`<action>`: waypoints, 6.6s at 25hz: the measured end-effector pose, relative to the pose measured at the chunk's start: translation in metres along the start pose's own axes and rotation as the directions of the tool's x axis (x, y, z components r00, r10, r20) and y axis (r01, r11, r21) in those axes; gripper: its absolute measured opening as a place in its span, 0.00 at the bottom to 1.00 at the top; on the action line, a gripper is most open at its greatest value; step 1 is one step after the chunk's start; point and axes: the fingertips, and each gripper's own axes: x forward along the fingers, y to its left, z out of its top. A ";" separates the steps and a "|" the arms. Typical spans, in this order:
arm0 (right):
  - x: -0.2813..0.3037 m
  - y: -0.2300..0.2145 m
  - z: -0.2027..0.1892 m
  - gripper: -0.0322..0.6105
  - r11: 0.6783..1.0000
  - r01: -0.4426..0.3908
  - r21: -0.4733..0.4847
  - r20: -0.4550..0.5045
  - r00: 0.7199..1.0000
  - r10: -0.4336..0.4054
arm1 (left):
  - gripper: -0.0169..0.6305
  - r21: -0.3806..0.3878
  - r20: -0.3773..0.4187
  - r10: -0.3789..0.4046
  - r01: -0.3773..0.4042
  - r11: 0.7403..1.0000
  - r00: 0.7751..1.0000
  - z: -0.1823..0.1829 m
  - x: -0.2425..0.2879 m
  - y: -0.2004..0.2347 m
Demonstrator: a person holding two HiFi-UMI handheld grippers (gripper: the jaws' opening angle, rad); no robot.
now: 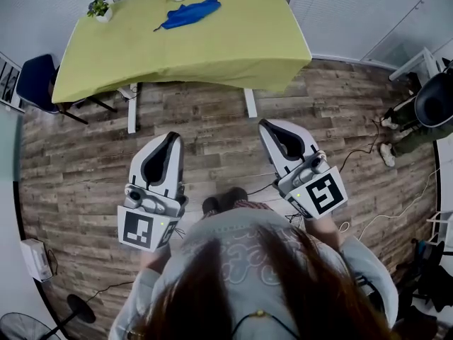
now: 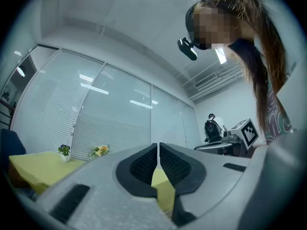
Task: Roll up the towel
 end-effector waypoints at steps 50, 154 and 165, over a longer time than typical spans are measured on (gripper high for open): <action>-0.028 -0.064 -0.041 0.58 0.985 -0.077 0.155 -0.001 0.997 0.079 | 0.40 0.002 -0.029 0.140 -0.140 0.990 0.990 -0.024 0.038 -0.039; 0.512 -0.329 -0.217 0.53 0.943 -0.297 0.151 -0.360 0.872 0.333 | 0.40 0.094 -0.532 0.164 -0.135 0.986 0.831 -0.278 0.335 0.429; 0.534 -0.322 -0.278 0.45 0.900 -0.416 0.134 -0.545 0.727 0.417 | 0.40 0.053 -0.683 -0.003 0.053 0.997 0.731 -0.341 0.350 0.419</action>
